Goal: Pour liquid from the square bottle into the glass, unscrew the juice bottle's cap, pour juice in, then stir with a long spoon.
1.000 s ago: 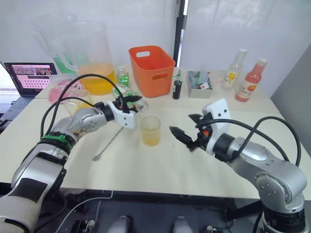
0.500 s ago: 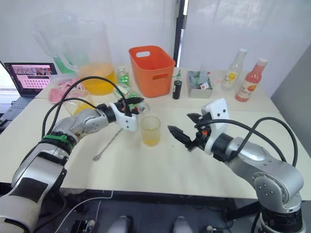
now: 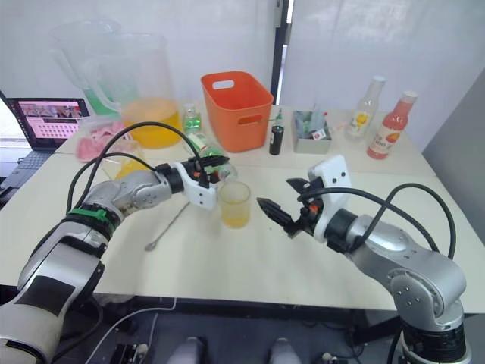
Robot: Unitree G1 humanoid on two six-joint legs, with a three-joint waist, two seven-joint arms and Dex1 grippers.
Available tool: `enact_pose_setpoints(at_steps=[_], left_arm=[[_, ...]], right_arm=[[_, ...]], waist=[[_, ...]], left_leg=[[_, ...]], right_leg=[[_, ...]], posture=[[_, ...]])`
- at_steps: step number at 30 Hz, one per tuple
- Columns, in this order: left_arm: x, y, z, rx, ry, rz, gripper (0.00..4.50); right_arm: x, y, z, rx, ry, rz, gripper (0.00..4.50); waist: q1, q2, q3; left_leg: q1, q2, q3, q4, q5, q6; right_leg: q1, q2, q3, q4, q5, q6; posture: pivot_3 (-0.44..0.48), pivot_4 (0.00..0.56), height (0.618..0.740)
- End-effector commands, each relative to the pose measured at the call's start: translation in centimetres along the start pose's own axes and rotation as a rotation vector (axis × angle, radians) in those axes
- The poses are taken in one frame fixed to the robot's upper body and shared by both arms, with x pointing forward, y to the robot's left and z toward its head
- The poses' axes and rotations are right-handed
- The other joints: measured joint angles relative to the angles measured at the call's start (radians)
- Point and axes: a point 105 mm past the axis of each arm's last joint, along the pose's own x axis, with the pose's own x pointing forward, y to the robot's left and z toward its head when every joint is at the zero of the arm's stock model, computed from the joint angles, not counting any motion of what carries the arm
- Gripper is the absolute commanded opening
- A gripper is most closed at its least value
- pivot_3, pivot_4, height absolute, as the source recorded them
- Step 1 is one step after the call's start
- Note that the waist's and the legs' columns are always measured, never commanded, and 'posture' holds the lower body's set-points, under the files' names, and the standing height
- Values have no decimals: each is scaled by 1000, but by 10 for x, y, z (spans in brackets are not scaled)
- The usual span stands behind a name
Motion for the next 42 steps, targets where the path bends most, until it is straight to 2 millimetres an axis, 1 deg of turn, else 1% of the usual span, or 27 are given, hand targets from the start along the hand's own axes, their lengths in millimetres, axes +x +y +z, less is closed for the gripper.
enact_pose_setpoints(at_steps=[1, 8, 17, 42], left_arm=[[3, 31, 4, 64, -26, 89, 1469], [5, 37, 7, 93, -38, 104, 1469], [6, 38, 9, 127, -49, 107, 1469], [5, 42, 9, 172, -46, 124, 1469]], right_arm=[[0, 1, 13, -30, -54, -2, 4466], [4, 5, 16, -23, -74, 13, 4466], [7, 8, 17, -15, -81, 26, 4466], [6, 8, 13, -26, -58, 25, 4466]], waist=[[0, 0, 0], [0, 0, 0], [0, 0, 0], [1, 0, 0]], left_leg=[[0, 0, 0, 0, 0, 0], [0, 0, 0, 0, 0, 0], [0, 0, 0, 0, 0, 0], [0, 0, 0, 0, 0, 0]], right_leg=[[0, 0, 0, 0, 0, 0], [0, 0, 0, 0, 0, 0], [0, 0, 0, 1, 0, 0], [0, 0, 0, 1, 0, 0]], posture=[[0, 150, 717], [0, 150, 717], [0, 150, 717], [0, 150, 717]])
